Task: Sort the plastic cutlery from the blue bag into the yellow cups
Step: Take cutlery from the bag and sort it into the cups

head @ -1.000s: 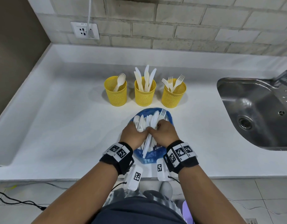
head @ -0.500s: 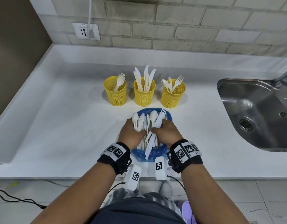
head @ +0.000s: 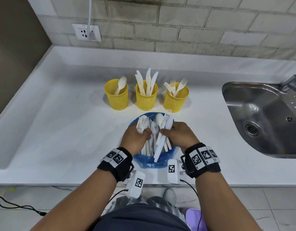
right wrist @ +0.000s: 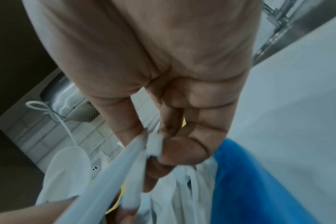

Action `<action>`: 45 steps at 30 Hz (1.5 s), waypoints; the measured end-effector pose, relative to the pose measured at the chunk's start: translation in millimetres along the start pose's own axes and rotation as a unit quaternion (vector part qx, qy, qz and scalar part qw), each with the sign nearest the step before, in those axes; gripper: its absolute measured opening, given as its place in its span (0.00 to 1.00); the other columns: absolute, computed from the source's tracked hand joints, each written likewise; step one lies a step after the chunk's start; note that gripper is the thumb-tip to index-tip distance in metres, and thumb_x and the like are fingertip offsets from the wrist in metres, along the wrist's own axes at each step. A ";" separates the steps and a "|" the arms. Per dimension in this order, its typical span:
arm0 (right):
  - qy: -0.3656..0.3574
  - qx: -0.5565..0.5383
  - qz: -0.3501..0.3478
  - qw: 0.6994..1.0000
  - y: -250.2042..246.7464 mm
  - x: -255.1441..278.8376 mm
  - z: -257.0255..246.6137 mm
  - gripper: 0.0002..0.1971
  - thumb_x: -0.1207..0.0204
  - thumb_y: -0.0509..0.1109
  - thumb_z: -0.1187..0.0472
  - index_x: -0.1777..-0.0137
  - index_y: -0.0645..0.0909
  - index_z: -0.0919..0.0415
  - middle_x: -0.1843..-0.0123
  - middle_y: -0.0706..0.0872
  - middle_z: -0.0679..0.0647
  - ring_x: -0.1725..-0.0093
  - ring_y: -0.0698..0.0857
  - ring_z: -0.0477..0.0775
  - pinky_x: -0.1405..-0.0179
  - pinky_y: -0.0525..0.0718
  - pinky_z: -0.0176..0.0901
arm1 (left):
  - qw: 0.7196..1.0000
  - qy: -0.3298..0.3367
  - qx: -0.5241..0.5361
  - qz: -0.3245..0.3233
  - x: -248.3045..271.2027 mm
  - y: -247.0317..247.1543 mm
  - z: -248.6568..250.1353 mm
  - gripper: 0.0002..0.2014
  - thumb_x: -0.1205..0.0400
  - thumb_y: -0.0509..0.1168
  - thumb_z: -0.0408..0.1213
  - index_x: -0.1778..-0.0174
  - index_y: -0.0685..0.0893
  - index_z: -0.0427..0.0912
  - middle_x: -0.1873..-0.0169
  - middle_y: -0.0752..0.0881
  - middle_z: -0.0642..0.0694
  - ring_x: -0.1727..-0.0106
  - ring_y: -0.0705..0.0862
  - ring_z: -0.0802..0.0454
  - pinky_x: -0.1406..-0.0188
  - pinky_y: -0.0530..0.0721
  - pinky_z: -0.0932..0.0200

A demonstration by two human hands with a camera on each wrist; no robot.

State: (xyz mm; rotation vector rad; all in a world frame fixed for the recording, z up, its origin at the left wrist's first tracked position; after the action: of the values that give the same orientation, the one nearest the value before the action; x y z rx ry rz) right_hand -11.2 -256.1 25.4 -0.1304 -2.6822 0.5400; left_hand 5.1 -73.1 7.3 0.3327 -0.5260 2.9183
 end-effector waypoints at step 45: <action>0.066 0.398 0.000 0.915 10.1 11.2 -9.4 0.18 0.13 0.65 0.48 0.38 0.82 0.64 0.36 0.86 0.61 0.37 0.86 0.62 0.48 0.80 0.45 | 0.994 0.079 -0.078 0.013 -4.0 17.8 -7.1 0.17 0.19 0.72 0.34 0.38 0.73 0.40 0.59 0.80 0.55 0.61 0.81 0.60 0.67 0.74 0.73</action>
State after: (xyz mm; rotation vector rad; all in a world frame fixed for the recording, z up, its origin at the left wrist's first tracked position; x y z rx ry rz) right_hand -17.6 -241.6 33.5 0.0650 -2.1291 1.5014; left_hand 4.2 -87.6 -5.9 0.0748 -0.7326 2.8726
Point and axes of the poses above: each hand's wrist, its own x-axis away from the middle knuckle, its own y-axis out of the palm, z = x × y, the point moved 1 cm from there along -x, towards the middle knuckle
